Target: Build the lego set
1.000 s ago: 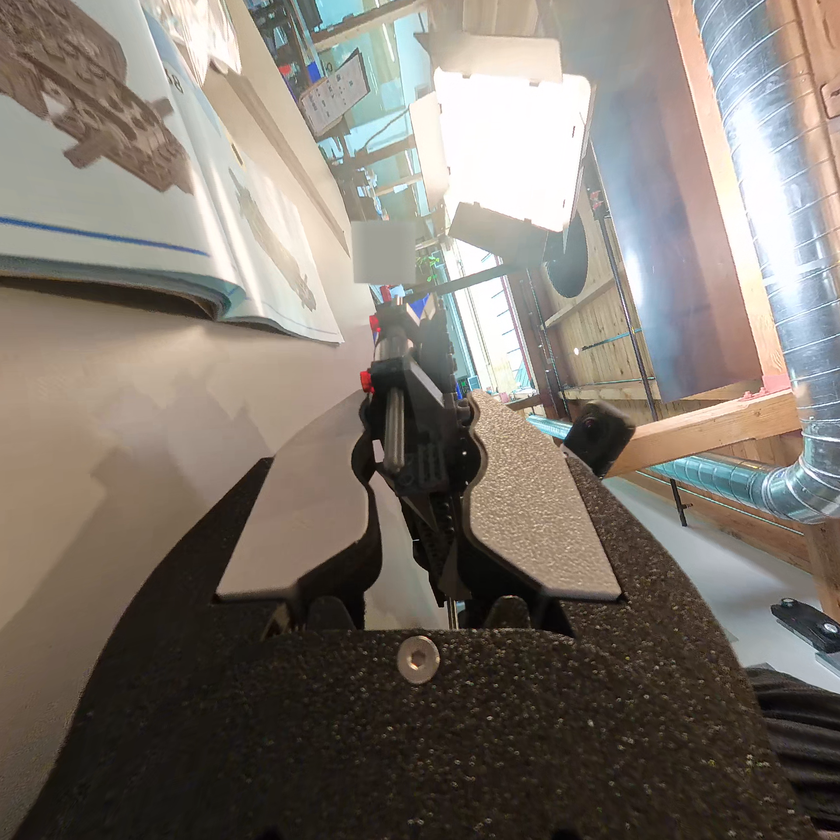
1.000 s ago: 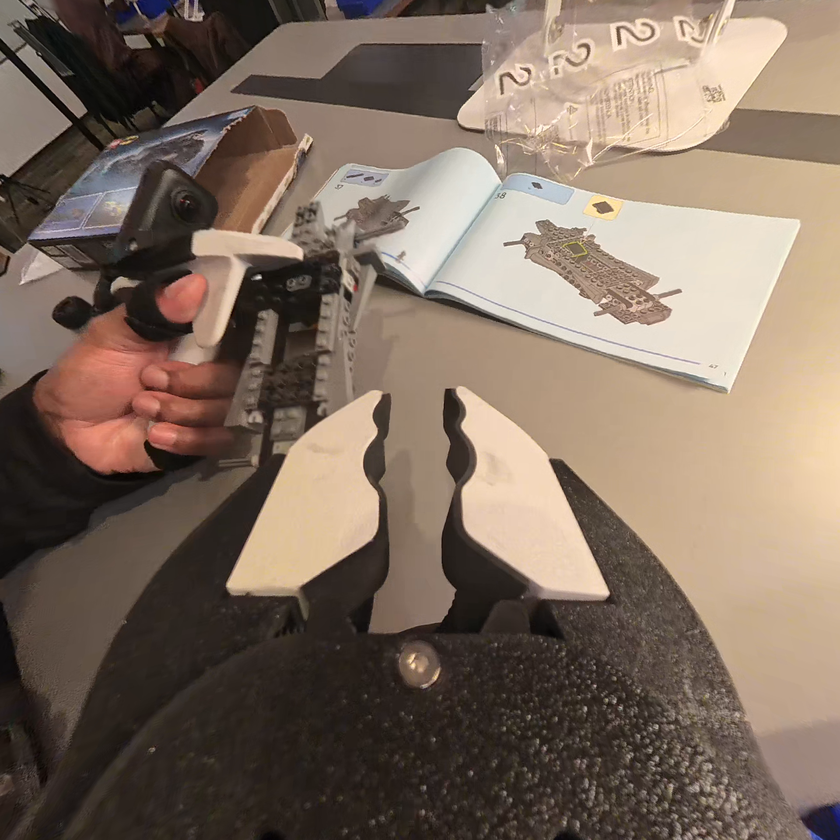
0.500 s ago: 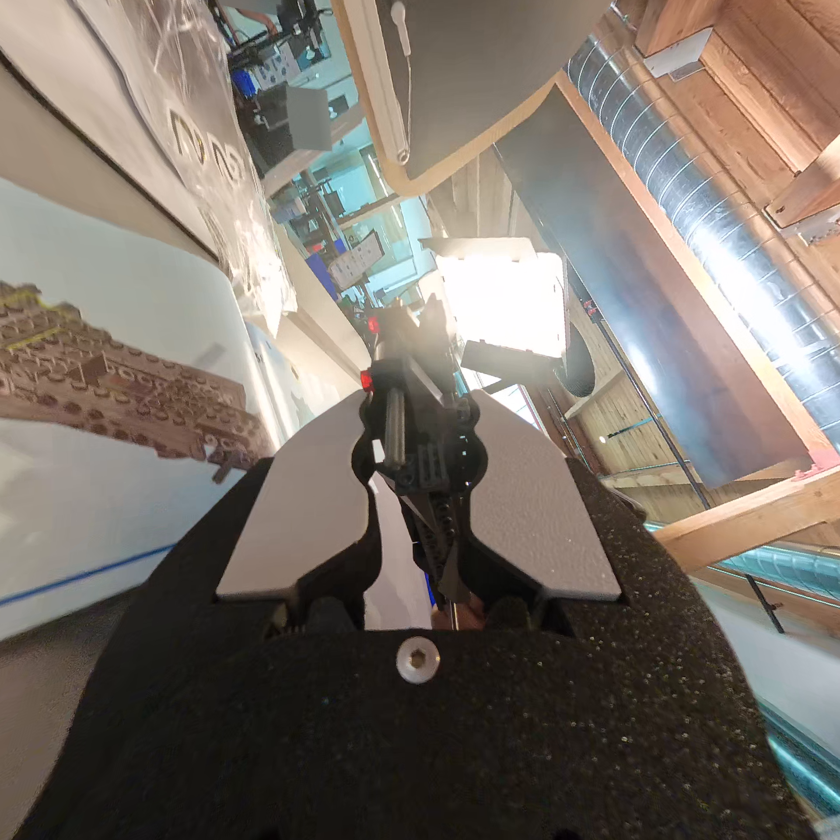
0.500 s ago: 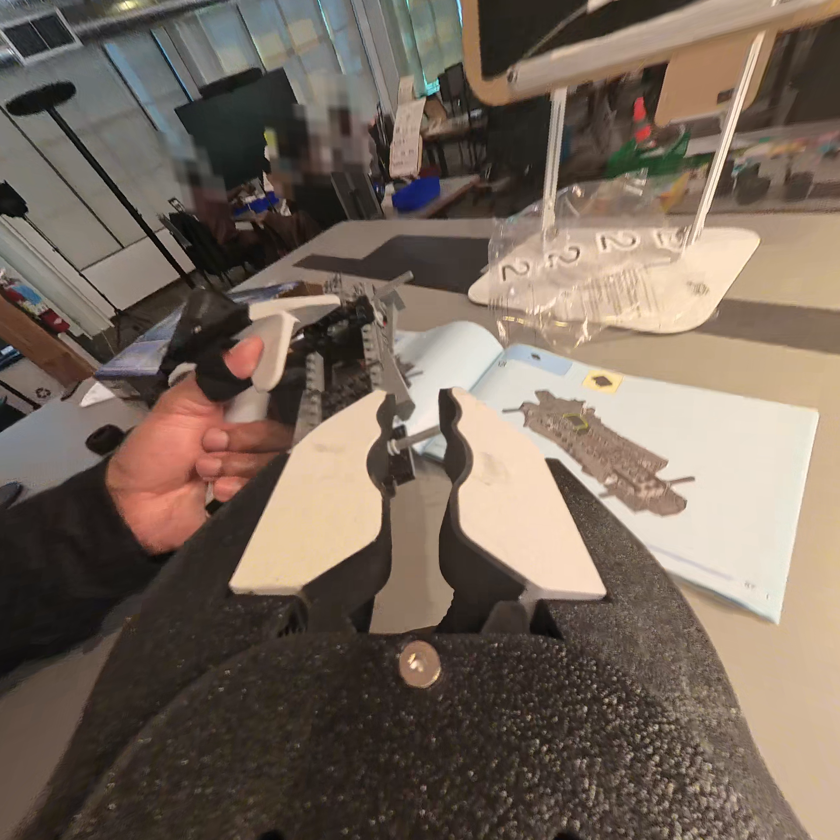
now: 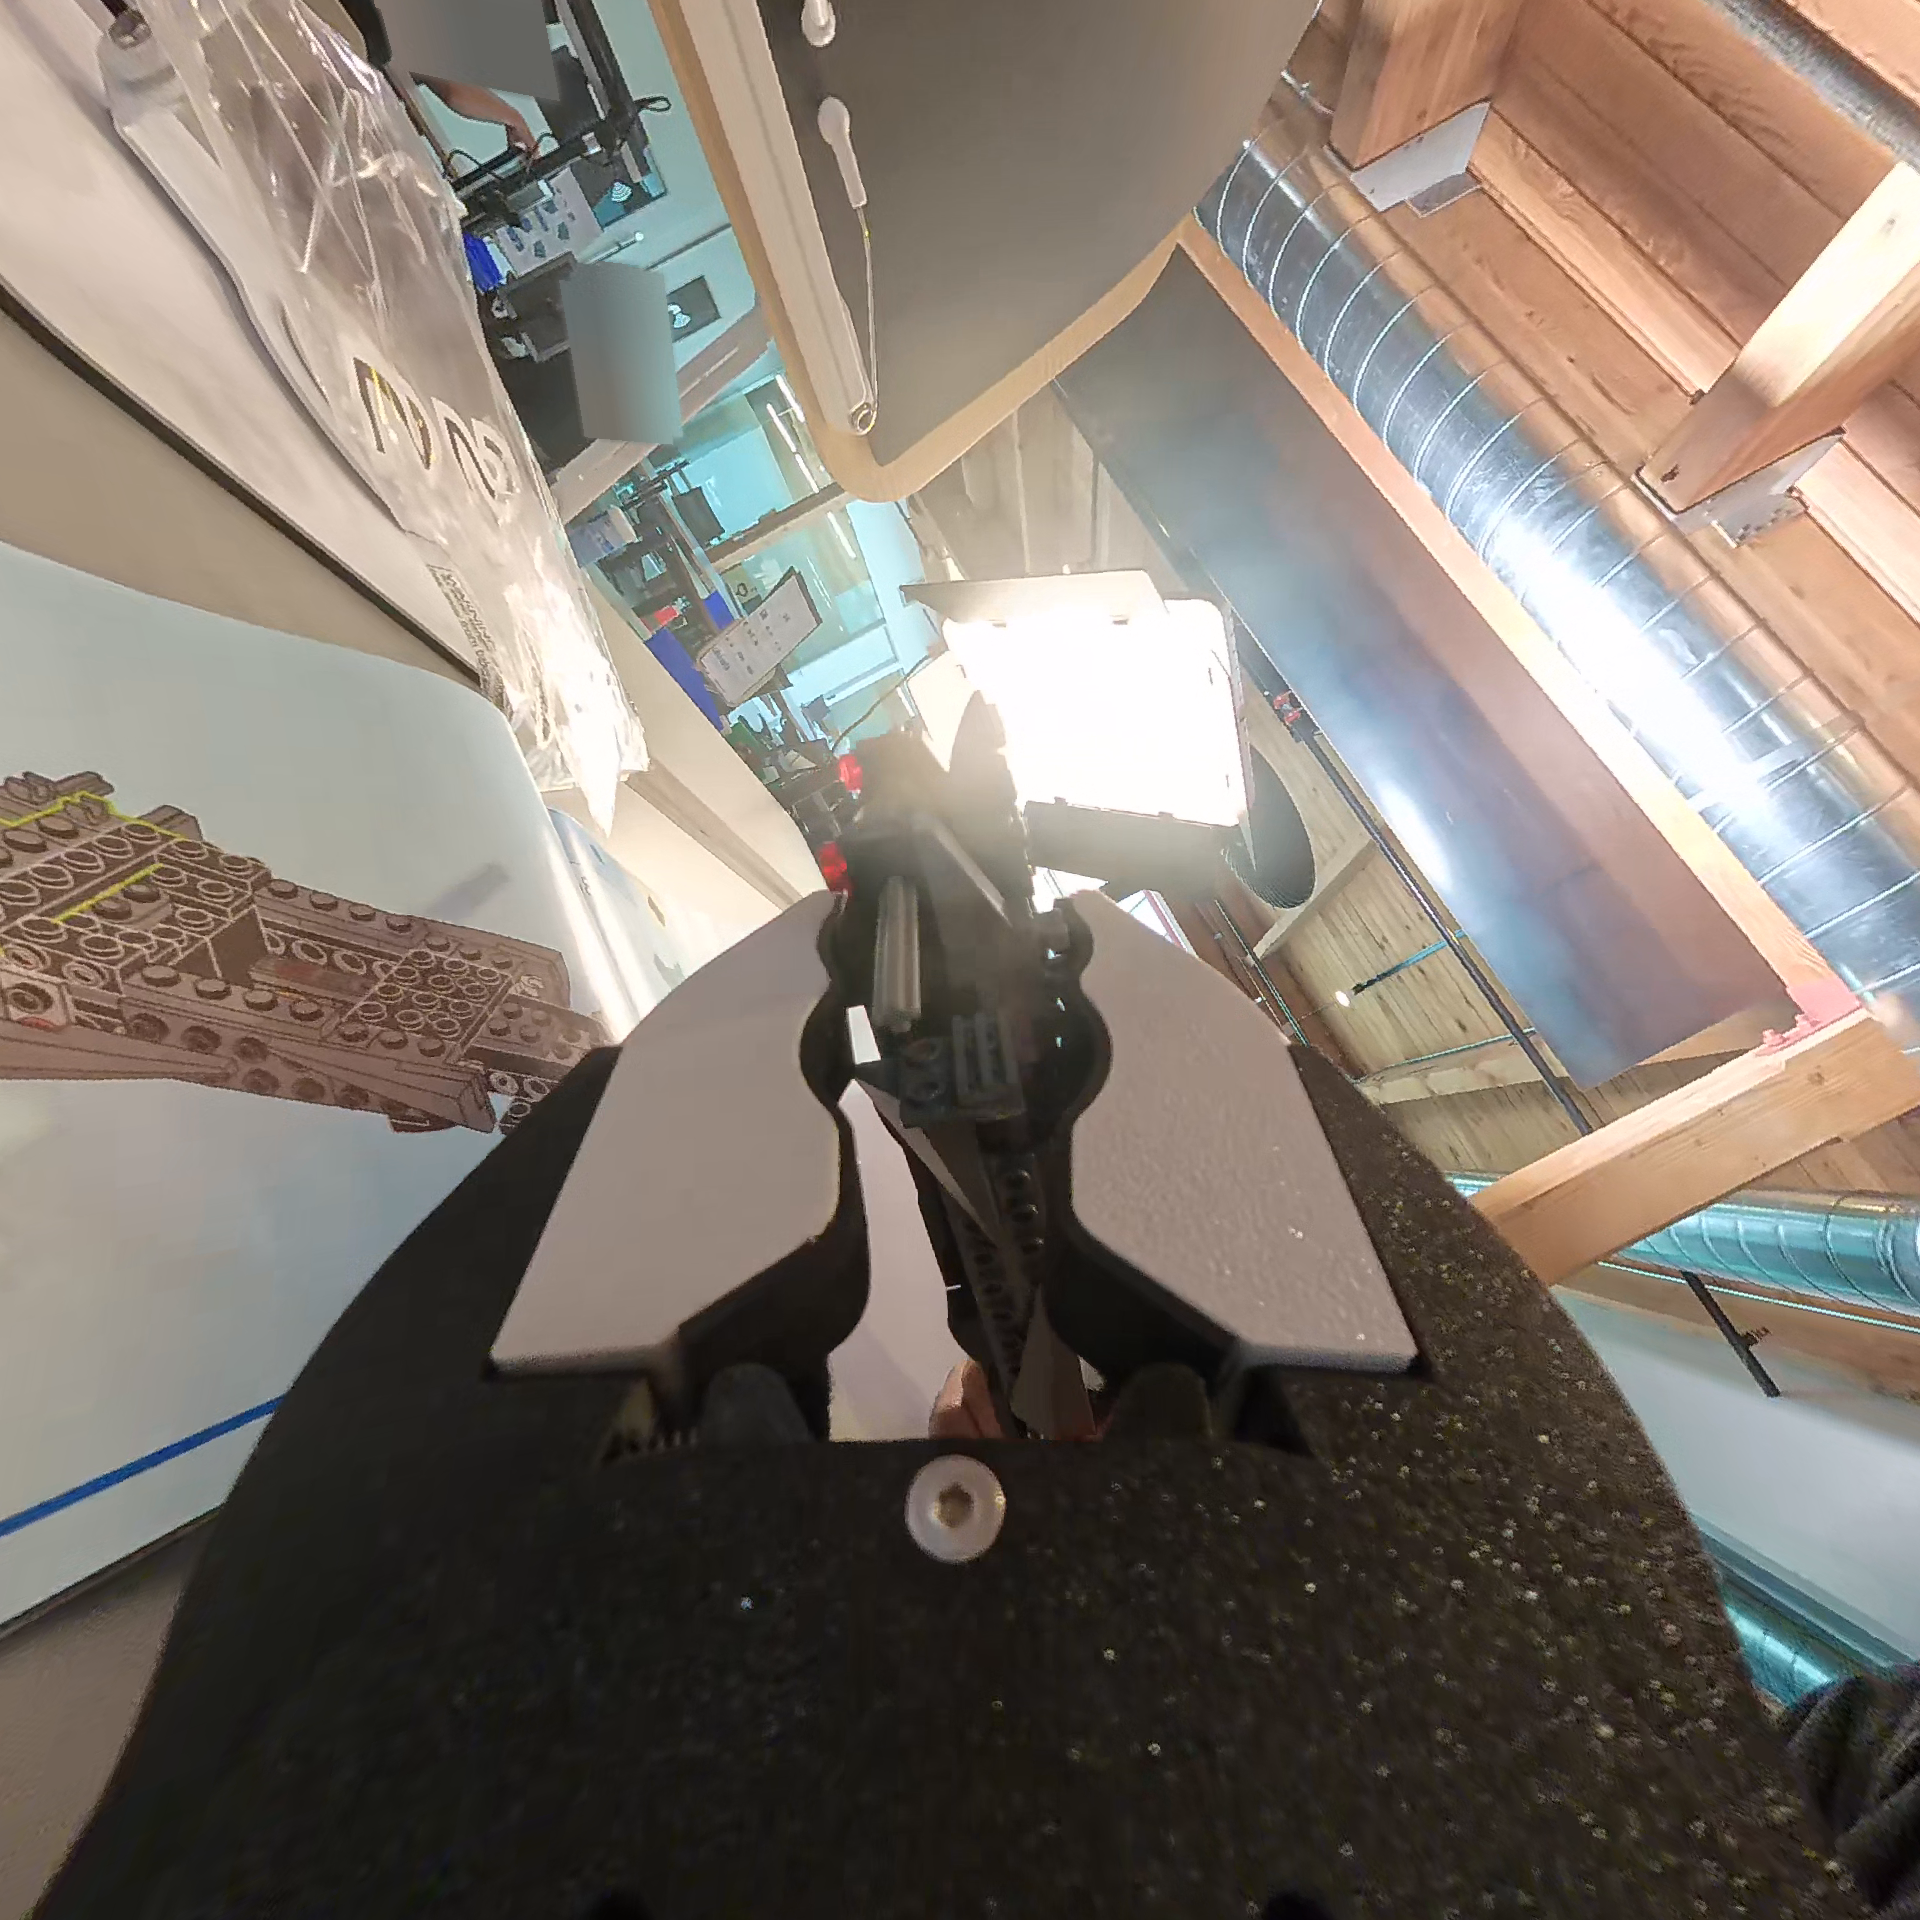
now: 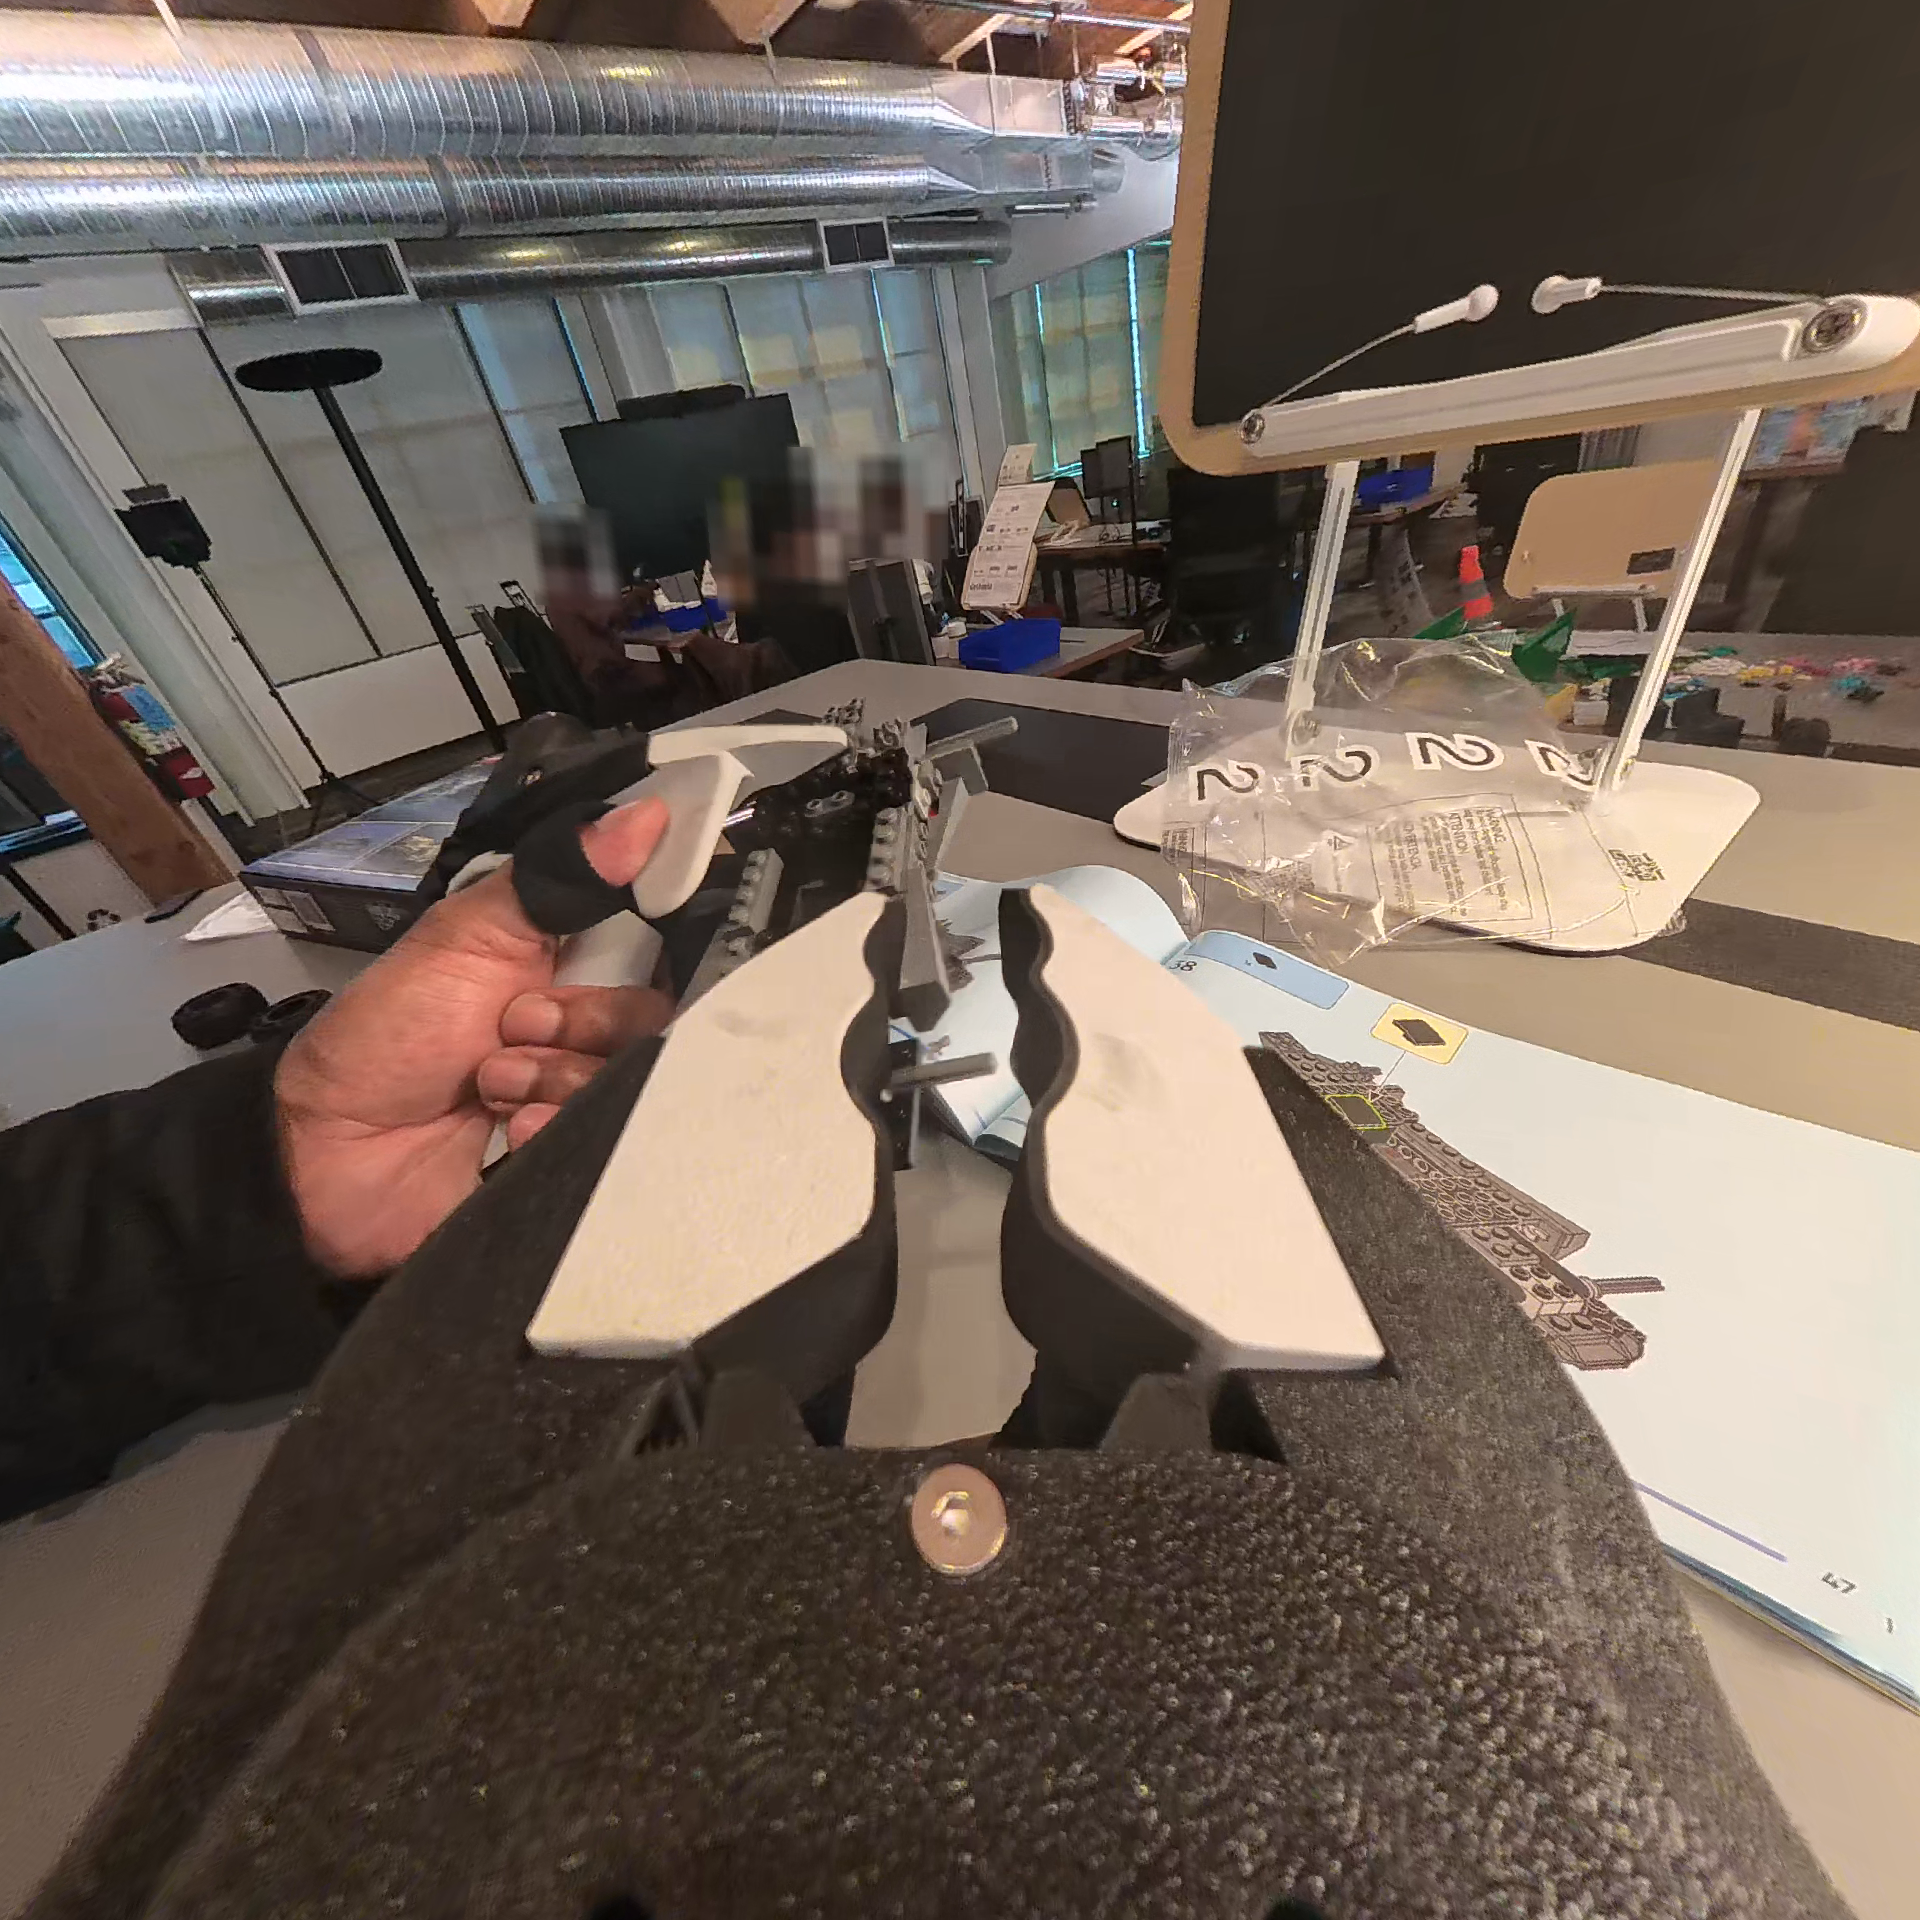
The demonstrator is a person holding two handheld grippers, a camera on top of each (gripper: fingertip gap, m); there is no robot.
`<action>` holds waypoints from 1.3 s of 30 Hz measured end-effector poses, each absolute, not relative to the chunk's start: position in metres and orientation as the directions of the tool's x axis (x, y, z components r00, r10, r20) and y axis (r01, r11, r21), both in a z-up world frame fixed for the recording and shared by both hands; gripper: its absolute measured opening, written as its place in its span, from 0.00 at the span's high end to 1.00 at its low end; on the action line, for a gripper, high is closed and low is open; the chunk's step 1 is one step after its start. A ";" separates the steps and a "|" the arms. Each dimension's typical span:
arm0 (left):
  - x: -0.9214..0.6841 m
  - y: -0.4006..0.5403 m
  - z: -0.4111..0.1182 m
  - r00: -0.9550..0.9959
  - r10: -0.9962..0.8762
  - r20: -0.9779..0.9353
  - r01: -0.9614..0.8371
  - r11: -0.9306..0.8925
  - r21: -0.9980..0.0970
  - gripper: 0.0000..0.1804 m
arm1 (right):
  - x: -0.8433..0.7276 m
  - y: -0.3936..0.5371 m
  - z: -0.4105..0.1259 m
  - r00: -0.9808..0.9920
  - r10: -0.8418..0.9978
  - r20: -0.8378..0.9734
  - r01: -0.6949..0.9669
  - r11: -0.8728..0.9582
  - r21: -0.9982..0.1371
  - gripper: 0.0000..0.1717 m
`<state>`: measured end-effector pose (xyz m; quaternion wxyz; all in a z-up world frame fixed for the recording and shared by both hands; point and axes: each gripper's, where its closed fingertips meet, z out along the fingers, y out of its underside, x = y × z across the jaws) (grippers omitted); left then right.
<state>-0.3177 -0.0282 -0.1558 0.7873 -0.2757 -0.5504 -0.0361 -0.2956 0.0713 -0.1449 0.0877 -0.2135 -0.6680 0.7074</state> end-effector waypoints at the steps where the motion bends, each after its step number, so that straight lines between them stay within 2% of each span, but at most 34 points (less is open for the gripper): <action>1: -0.317 -0.028 -0.155 0.399 0.253 0.882 0.355 0.844 -0.403 0.80 | -0.296 0.072 -0.145 -0.893 0.407 -0.194 0.168 -0.100 -0.981 0.89; 5: -0.318 -0.027 -0.152 0.416 0.281 0.865 0.342 0.833 -0.435 0.80 | -0.301 0.078 -0.143 -0.882 0.397 -0.254 0.210 -0.151 -0.966 0.89; 15: -0.313 -0.040 -0.151 0.413 0.234 0.880 0.315 0.870 -0.379 0.80 | -0.299 0.078 -0.142 -0.883 0.414 -0.221 0.178 -0.141 -0.974 0.89; 20: -0.308 -0.041 -0.146 0.426 0.344 0.837 0.278 0.830 -0.483 0.80 | -0.294 0.076 -0.141 -0.892 0.415 -0.180 0.140 -0.126 -0.982 0.89; 29: -0.311 -0.028 -0.144 0.451 0.454 0.769 0.272 0.750 -0.602 0.80 | -0.288 0.077 -0.138 -0.902 0.405 -0.152 0.109 -0.128 -0.986 0.89; 39: -0.295 -0.002 -0.117 0.547 0.709 0.444 0.136 0.448 -0.884 0.80 | -0.278 0.072 -0.139 -0.906 0.418 -0.064 0.040 -0.068 -0.997 0.90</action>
